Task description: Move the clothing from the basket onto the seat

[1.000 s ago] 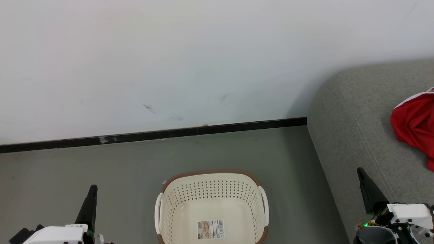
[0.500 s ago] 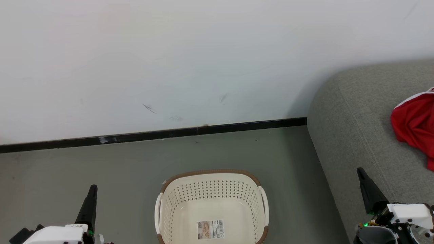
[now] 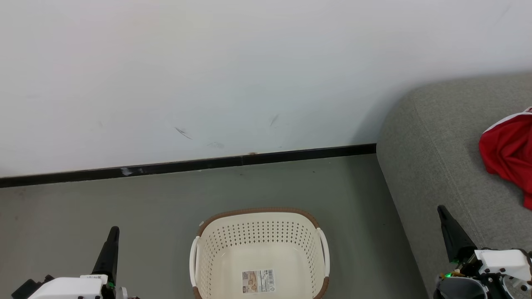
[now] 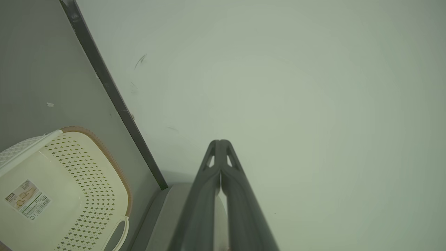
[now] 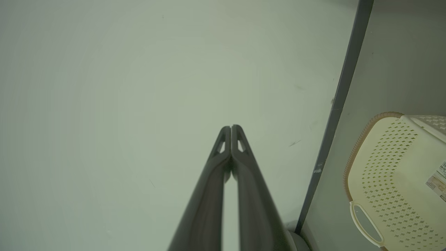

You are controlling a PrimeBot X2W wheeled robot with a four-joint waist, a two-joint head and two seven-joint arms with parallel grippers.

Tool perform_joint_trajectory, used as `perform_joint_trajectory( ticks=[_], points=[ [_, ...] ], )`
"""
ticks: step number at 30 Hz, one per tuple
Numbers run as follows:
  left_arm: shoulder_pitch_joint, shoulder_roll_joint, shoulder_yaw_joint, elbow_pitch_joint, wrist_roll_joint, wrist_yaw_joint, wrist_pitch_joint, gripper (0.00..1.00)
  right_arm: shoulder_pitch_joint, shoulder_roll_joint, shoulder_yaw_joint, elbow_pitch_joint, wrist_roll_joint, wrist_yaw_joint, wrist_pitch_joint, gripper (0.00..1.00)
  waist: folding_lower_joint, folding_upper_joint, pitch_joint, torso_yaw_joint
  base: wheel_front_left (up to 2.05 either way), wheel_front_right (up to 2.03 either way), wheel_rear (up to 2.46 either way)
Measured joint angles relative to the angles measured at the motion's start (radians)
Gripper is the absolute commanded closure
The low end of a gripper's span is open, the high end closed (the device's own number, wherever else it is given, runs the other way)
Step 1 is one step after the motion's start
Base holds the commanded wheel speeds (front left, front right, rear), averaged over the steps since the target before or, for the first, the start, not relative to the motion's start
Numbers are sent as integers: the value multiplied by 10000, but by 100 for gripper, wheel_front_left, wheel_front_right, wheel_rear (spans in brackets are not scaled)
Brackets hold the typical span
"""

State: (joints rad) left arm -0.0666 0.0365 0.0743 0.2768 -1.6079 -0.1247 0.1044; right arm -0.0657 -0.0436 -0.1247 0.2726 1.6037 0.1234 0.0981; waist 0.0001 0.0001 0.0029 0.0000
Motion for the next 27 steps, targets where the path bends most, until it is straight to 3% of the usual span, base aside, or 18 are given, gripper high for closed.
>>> perform_joint_trajectory(
  ticks=[27],
  points=[
    [0, -2, 0, -4, 2, 0, 0, 100, 0, 2, -4, 0, 0, 0, 0, 100, 0, 0, 0, 0, 0, 0, 0]
  ],
)
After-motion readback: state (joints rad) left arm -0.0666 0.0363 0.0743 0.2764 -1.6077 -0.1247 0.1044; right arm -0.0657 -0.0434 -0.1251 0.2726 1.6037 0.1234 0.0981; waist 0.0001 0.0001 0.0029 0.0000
